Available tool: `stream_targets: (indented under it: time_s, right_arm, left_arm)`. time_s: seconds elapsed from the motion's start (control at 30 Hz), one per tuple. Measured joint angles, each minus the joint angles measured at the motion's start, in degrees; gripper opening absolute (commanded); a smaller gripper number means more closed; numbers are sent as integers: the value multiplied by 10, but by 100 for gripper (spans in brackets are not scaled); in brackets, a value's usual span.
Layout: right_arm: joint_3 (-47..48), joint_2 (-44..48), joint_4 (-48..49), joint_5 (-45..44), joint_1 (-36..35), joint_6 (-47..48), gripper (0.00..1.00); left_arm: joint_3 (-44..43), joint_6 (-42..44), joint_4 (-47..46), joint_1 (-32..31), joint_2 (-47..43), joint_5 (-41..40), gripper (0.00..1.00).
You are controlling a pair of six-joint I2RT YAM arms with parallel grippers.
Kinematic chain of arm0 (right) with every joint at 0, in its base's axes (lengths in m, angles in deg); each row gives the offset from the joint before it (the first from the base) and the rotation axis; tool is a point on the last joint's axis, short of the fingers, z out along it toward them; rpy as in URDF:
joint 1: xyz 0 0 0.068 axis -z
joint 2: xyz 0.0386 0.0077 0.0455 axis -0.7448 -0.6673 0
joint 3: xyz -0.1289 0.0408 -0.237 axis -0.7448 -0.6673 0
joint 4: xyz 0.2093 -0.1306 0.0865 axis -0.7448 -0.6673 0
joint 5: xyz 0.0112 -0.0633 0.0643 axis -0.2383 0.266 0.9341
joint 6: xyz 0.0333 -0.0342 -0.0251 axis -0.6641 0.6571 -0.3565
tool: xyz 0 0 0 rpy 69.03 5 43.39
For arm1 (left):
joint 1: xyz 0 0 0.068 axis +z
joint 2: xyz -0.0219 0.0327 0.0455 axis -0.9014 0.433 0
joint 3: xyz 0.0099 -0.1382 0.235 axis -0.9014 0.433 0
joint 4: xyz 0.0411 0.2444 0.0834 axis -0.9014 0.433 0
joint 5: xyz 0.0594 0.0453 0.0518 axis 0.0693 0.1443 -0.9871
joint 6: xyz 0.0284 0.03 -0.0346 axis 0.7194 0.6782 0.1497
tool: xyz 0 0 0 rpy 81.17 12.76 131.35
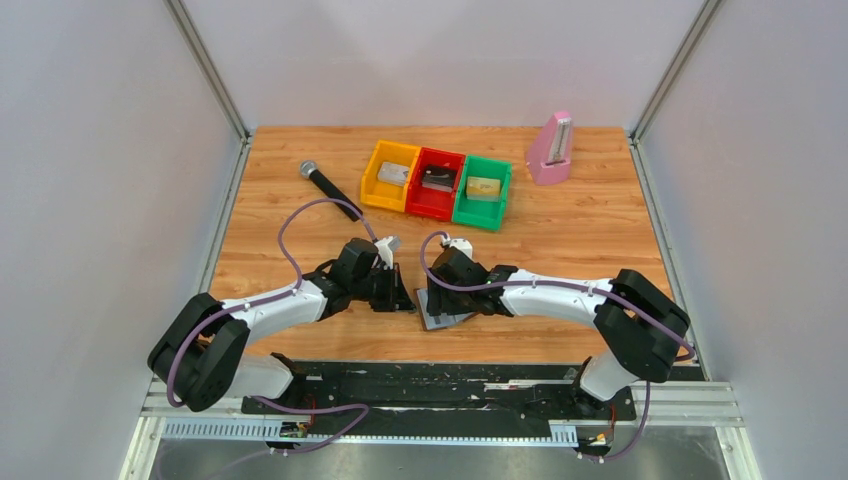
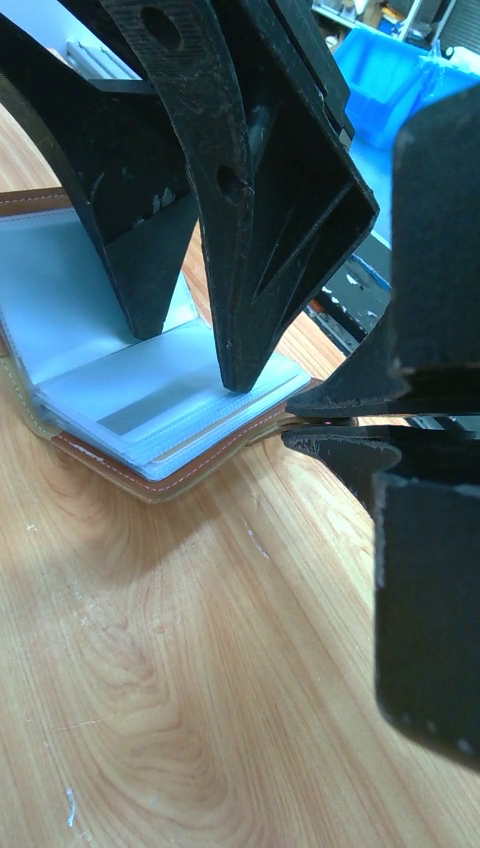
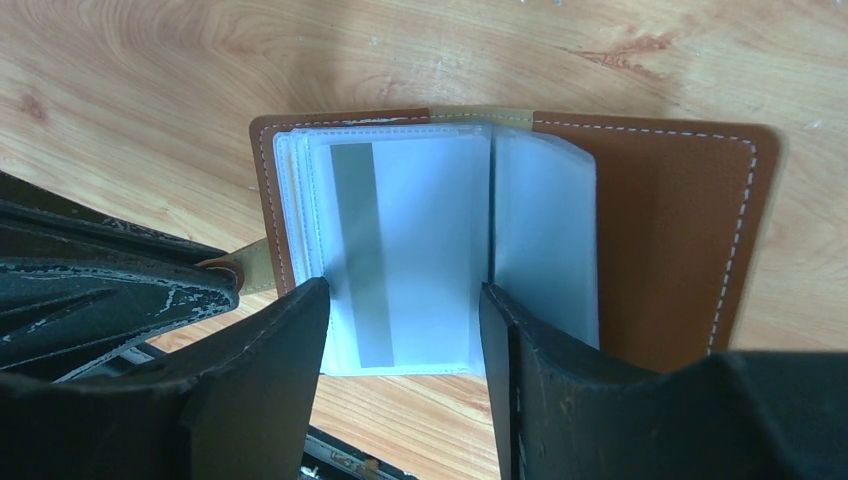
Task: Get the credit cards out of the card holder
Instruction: Remove the credit card from the card holder.
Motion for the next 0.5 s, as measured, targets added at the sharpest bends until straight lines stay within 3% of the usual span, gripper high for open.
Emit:
stream_targets:
  time_s: [0.23, 0.5]
  right_arm:
    - [1, 0, 0, 0, -1, 1, 54]
    - [1, 7, -2, -2, -1, 3, 59]
  left_arm:
    - [0, 1, 0, 0, 0, 0, 0]
    - [0, 1, 0, 0, 0, 0, 0]
